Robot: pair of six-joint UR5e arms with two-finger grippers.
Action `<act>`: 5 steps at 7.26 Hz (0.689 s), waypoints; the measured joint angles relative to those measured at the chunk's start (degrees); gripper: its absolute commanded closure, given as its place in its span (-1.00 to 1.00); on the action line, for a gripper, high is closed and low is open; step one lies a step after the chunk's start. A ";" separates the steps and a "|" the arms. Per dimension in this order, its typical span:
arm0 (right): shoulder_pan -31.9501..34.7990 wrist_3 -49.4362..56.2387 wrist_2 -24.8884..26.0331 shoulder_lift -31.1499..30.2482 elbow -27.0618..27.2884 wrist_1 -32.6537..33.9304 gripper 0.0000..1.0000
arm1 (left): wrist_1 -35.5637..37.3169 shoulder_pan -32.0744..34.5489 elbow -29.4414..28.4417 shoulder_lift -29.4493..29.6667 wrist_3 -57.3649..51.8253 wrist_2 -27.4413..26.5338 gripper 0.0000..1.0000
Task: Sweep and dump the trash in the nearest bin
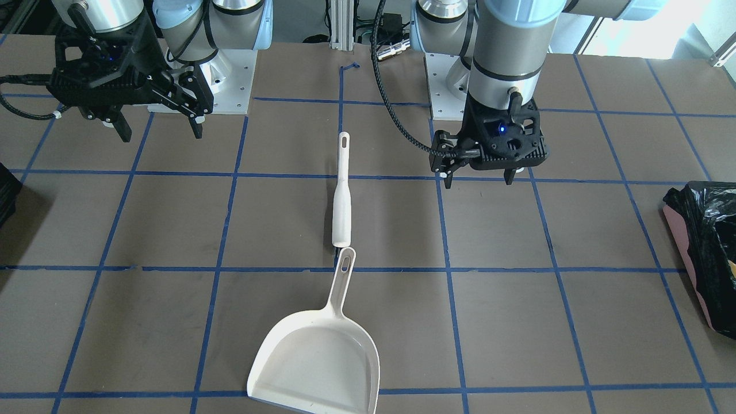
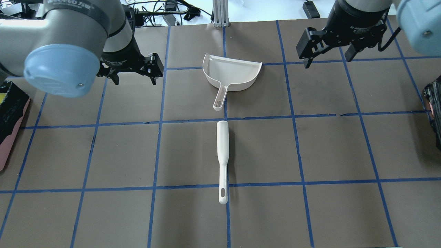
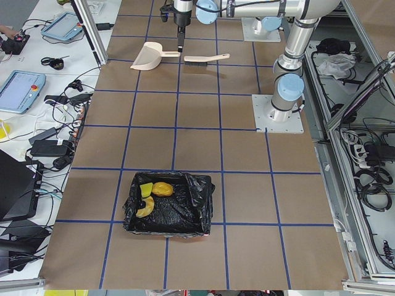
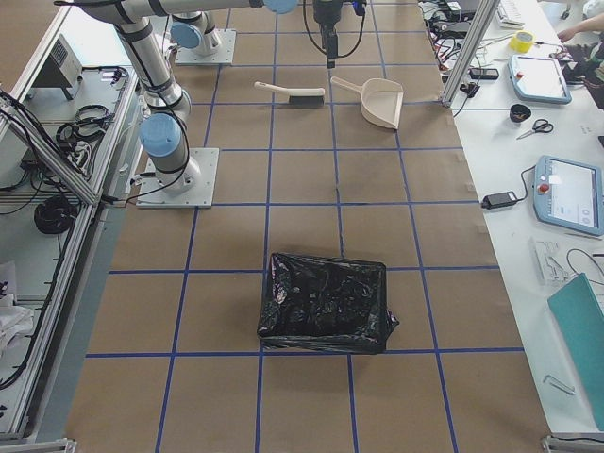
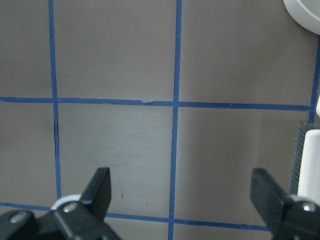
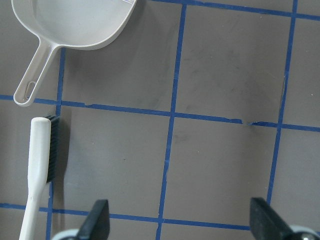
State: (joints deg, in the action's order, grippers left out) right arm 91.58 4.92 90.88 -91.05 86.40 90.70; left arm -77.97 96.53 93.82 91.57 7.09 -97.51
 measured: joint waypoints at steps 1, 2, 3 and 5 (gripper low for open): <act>0.00 0.00 0.00 0.00 0.02 0.00 -1.00 | -0.67 -0.02 0.65 -2.37 -0.59 0.35 -1.00; 0.00 0.00 0.00 0.01 0.05 0.00 -1.00 | -2.18 -0.14 0.92 -4.45 -1.60 0.95 -1.00; 0.00 0.00 0.00 0.03 0.07 0.00 -1.00 | -4.29 -1.01 0.97 -6.06 -3.23 2.45 -1.00; 0.00 0.00 0.00 0.03 0.09 0.00 -1.00 | -8.75 -4.21 0.74 -8.16 -7.39 5.65 -1.00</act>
State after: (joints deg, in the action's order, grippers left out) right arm 91.58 4.92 90.88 -91.03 86.48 90.70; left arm -86.72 92.32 94.57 83.41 -0.30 -91.87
